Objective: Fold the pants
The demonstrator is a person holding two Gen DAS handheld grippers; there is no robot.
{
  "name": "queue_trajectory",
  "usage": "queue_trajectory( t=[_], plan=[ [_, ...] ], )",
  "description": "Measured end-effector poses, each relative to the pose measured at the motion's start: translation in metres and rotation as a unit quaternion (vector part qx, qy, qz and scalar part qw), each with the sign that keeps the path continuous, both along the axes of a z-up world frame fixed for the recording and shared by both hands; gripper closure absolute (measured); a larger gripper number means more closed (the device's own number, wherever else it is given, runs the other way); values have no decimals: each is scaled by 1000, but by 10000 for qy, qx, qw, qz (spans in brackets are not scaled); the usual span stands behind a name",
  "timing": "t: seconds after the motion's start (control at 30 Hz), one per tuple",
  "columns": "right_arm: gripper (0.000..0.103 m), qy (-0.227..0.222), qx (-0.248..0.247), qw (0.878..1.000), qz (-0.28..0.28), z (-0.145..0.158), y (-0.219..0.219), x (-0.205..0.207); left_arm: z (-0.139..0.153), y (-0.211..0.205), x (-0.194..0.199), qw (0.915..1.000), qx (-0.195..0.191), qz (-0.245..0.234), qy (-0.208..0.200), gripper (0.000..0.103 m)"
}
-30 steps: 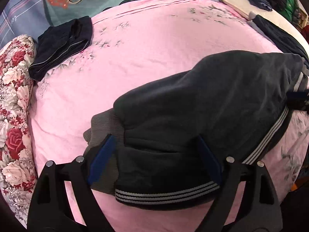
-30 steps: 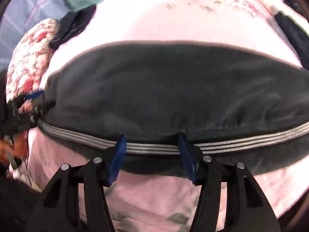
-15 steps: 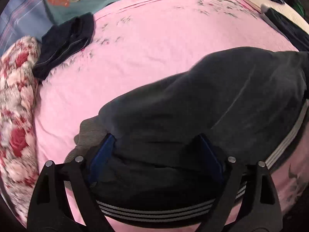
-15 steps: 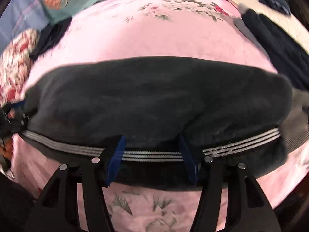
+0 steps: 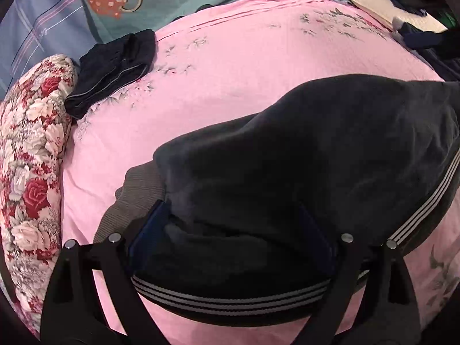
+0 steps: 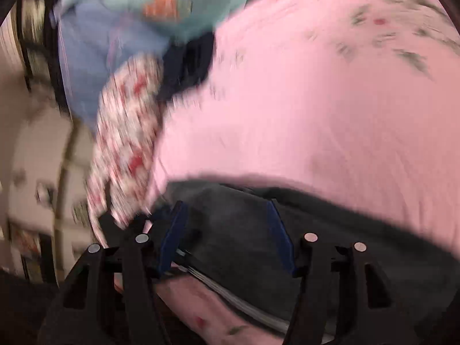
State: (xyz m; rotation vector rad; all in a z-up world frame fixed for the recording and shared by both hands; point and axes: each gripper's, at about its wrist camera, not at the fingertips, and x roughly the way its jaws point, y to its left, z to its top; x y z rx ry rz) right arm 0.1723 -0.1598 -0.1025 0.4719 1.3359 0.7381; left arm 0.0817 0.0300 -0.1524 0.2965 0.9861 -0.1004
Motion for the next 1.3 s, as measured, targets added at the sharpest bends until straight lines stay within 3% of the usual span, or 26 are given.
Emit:
queue_trajectory(
  t=[0.13,0.2,0.3,0.4,0.47,0.53,0.6,0.67,0.77,0.83,0.9,1.0,1.1,1.17,1.3],
  plan=[
    [44,712,-572,9874,1294,-47,28,29,0,3,1,9999,-96,121,-23,12],
    [43,1056,-402,9798,1650,-60,34,33,-1,4,0,9999,-117,106,-44,12],
    [40,1638,248,9647,2049,-75,44,36,-1,5,1,9998,-159,118,-19,11],
    [32,1959,760,9549,2097,-81,57,47,-1,4,2,9997,-186,159,44,11],
    [26,2170,1086,9528,1822,-91,56,59,-1,4,2,9996,-201,169,73,11],
    [22,2668,1499,9415,1412,-105,49,71,-2,4,3,9996,-200,172,99,11],
    [20,2894,1757,9332,1203,-109,49,75,-2,4,3,9996,-197,169,120,11],
    [24,2810,1702,9385,1060,-102,45,77,-3,4,3,9996,-195,158,135,11],
    [44,2153,1806,9573,670,-77,22,91,-3,5,3,9996,-189,134,134,11],
    [58,2079,1797,9610,310,-78,2,99,-3,6,4,9997,-182,105,120,11],
    [58,2035,1481,9676,212,-82,-2,96,-3,5,4,9997,-173,102,114,11],
    [58,1931,1532,9688,-274,-75,-25,102,-3,4,6,9997,-163,86,133,10],
    [58,1371,1295,9793,-731,-45,-51,111,-3,5,6,9997,-173,70,147,10],
    [58,1091,1564,9806,-463,-20,-44,103,-2,5,6,9997,-178,72,141,10],
    [58,1170,1750,9774,213,-18,-4,72,-3,4,6,9998,-161,83,122,10]
  ],
)
